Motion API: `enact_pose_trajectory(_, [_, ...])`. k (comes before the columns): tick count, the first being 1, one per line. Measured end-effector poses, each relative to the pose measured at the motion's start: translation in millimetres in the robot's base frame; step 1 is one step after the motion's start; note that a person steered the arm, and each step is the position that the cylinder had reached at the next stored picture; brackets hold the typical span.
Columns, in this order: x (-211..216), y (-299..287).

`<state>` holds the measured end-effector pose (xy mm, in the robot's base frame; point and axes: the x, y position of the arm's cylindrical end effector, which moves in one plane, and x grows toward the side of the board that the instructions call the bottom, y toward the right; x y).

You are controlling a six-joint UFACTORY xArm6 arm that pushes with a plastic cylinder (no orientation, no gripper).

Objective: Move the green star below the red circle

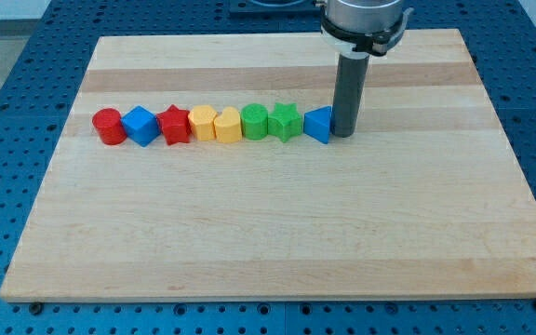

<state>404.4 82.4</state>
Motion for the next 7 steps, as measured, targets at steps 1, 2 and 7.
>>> enact_pose_trajectory(1, [-1, 4])
enact_pose_trajectory(2, [-22, 16])
enact_pose_trajectory(7, [-39, -70])
